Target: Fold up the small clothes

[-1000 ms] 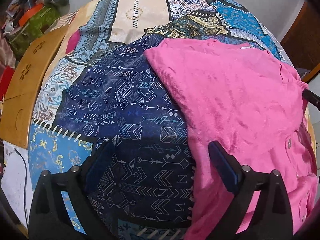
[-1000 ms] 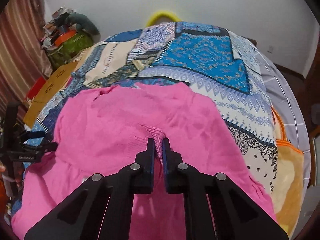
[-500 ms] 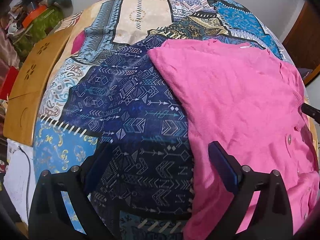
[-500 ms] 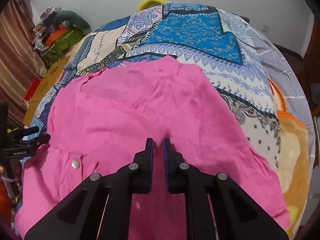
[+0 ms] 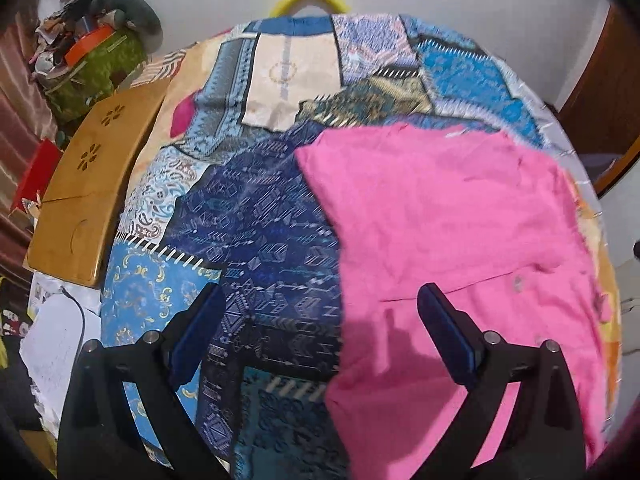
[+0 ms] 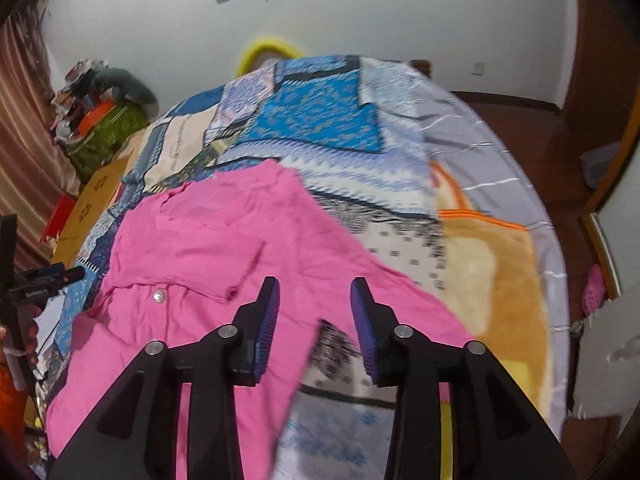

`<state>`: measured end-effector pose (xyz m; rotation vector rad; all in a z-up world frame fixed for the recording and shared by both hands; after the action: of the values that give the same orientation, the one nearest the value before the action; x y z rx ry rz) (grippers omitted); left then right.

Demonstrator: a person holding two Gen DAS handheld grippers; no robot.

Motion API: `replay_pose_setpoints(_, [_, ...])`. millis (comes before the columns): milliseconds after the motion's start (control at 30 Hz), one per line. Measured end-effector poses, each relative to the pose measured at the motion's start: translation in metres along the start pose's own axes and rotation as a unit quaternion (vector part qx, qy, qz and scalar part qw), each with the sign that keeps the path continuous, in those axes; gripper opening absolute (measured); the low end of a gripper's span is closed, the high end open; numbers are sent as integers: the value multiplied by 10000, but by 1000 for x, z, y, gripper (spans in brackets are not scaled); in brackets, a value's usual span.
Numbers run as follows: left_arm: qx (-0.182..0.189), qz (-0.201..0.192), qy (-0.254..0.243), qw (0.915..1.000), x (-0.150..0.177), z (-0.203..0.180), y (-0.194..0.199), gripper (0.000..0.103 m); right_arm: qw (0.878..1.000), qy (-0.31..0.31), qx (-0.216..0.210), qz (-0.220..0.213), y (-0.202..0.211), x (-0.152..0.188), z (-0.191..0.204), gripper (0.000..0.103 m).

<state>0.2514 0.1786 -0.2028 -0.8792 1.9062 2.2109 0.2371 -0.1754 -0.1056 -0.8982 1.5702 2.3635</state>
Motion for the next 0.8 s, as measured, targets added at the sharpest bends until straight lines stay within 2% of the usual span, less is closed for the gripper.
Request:
replay_pose_setpoints(100, [86, -90, 31, 9999, -3, -10, 10, 98, 9997, -124, 187, -59, 15, 8, -19, 42])
replay_pose_setpoints(167, [130, -142, -23, 9998, -3, -19, 16, 98, 9993, -239, 290, -59, 21, 17, -33, 49])
replay_pose_setpoints(433, [202, -165, -377, 9989, 4, -59, 19, 98, 9941, -937, 464, 294, 8, 57, -92, 50])
replay_pose_setpoints(700, [204, 50, -653, 9976, 9, -88, 0, 98, 9713, -2297, 84, 612, -30, 92, -142, 50])
replay_pose_setpoints(800, [178, 176, -704, 9972, 11, -93, -10, 98, 9637, -2585, -5, 666, -41, 97, -149, 50])
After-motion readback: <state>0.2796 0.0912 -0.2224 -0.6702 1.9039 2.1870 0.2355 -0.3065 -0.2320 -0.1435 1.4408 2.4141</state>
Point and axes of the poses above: each gripper's, at about its wrist camera, not at the fingertips, and y roughly against the way its jaws point, z to its left, x to its underside, the point moved 2 cm from there along -y, roughly the way its jaws point, and after that the axes turned 4 degrees about -x, right-handed, at the moved point
